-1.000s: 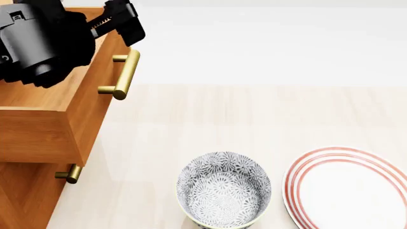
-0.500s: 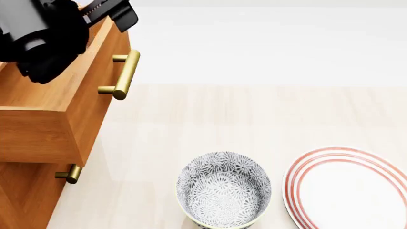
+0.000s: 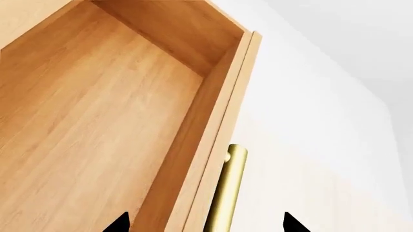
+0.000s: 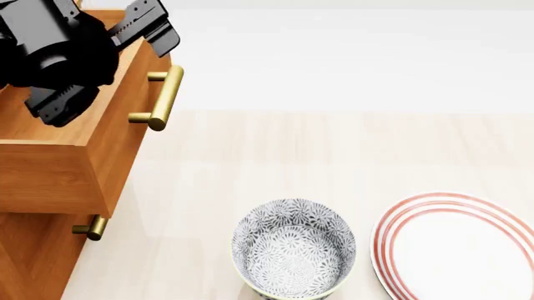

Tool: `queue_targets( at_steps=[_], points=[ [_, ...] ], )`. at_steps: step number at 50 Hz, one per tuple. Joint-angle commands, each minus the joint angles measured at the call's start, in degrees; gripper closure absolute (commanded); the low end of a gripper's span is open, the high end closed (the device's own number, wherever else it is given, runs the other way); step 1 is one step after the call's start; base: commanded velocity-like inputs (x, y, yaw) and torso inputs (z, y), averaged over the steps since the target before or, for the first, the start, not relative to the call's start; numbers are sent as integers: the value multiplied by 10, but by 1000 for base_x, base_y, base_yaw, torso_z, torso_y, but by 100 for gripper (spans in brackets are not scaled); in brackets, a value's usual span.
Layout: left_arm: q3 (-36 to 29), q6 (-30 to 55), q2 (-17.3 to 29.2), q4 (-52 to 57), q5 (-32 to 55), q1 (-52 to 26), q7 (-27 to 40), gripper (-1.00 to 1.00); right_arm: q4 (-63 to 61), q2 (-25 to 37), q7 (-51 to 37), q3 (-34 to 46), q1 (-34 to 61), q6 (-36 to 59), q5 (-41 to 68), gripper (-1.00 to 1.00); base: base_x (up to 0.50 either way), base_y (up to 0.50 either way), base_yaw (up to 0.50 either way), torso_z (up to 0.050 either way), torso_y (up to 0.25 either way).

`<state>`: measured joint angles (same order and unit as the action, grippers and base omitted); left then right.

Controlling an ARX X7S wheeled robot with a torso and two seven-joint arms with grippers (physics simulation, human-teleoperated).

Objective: Open the top drawer of the cabinet.

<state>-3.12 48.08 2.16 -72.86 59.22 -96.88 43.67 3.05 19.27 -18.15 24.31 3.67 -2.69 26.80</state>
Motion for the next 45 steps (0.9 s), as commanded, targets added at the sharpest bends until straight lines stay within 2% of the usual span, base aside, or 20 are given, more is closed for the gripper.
queue_targets(
  at_steps=[1, 8, 29, 35, 45],
  points=[
    [24, 0, -16, -17, -12, 0, -17, -100, -5, -7, 9, -8, -2, 2, -8, -100, 0, 0, 0, 0, 0],
    [28, 10, -20, -13, 5, 4, -14, -100, -5, -6, 9, -8, -1, 1, -7, -100, 0, 0, 0, 0, 0],
    [-117, 20, -21, 32, 218, 23, -6, -100, -5, -4, 5, -12, 4, 2, -1, -100, 0, 0, 0, 0, 0],
    [-129, 30, -19, 98, 274, 46, 28, -100, -10, -2, 5, -9, 1, 2, -2, -100, 0, 0, 0, 0, 0],
    [-167, 21, -20, 140, 346, 59, 50, -100, -9, -1, 6, -7, 1, -1, -3, -100, 0, 0, 0, 0, 0]
  ],
)
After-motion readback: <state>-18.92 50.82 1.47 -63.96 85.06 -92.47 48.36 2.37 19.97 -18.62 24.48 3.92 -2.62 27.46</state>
